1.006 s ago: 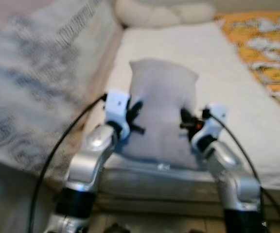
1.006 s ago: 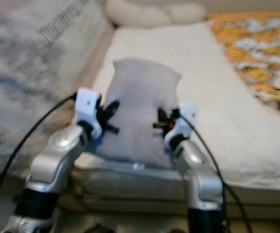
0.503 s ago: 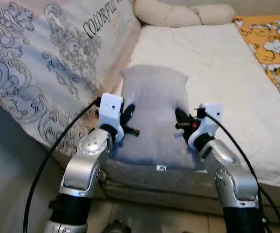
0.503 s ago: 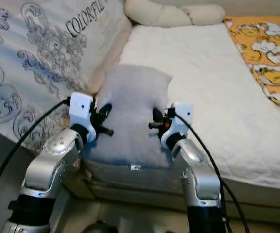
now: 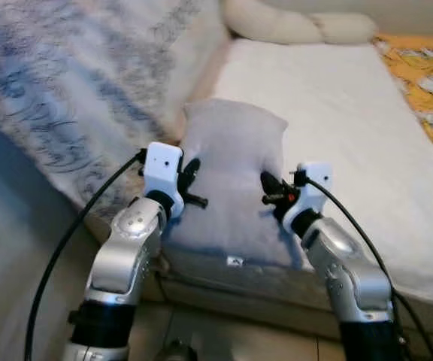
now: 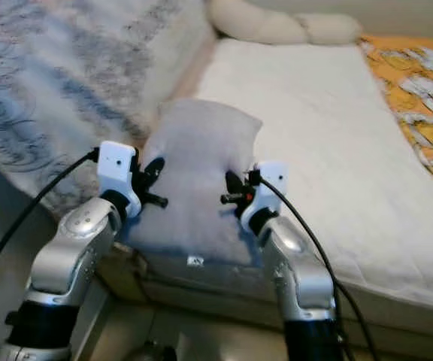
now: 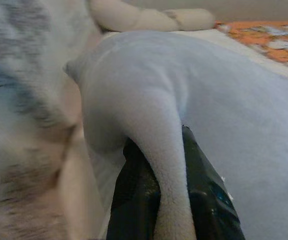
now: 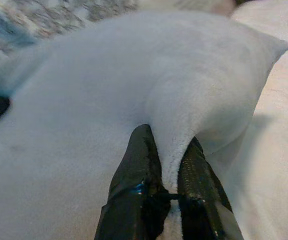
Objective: Clean up the room
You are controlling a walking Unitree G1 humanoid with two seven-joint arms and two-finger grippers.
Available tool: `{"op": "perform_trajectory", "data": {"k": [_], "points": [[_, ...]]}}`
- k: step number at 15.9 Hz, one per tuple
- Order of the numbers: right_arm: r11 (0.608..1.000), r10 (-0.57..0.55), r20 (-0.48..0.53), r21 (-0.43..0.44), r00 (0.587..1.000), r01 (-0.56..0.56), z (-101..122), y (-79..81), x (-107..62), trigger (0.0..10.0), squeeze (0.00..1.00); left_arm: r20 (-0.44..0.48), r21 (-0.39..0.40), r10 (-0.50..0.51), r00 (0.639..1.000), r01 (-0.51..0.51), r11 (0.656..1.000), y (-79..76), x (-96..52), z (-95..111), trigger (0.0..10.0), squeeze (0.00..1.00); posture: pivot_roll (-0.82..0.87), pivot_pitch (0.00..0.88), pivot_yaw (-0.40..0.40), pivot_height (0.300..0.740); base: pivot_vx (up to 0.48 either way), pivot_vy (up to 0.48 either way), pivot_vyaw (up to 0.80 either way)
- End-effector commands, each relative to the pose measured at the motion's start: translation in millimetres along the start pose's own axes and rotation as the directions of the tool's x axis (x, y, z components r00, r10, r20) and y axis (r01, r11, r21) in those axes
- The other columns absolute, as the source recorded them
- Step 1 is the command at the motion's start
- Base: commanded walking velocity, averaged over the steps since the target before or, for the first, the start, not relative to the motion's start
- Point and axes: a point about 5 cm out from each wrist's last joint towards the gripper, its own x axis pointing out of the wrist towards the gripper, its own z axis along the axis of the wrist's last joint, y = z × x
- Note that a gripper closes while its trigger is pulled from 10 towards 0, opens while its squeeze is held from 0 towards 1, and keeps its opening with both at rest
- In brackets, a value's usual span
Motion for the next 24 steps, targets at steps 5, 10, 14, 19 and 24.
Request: {"op": "perform_trajectory", "data": {"k": [5,10,14,19,24], "points": [[0.999,-0.023,0.027,-0.022,0.999,0.023,7,-8.0,-1.4,10.0,0.00,0.059,0.006,-0.001,0.998,0.001,1.000,0.0,1.5,15,10.0,0.00,0.01,0.000,0.049,0.740,0.340,0.000,0.00],[0.997,0.032,-0.013,-0.075,0.999,-0.032,1,-1.6,-0.3,10.0,0.00,0.060,0.008,0.009,0.998,-0.010,1.000,2.4,-1.7,14,10.0,0.00,0.02,0.000,0.042,0.740,0.362,0.000,0.20],[0.999,0.013,-0.004,-0.045,1.000,-0.013,0,-3.0,0.8,10.0,0.00,0.052,0.029,0.008,0.999,-0.009,1.000,5.8,-2.4,14,10.0,0.00,0.03,0.000,0.047,0.740,0.363,0.000,0.20],[0.999,0.023,-0.015,-0.039,1.000,-0.024,-4,-0.5,0.3,10.0,0.00,0.042,0.038,0.008,0.999,-0.010,0.999,7.9,-5.1,14,10.0,0.00,0.03,0.000,0.061,0.740,0.359,0.000,0.00],[0.999,0.022,-0.018,-0.035,1.000,-0.023,-7,-0.4,-0.6,10.0,0.00,0.030,0.055,0.004,1.000,-0.006,0.998,9.3,-7.0,13,10.0,0.00,0.04,0.000,0.075,0.740,0.346,0.000,0.00]]}}
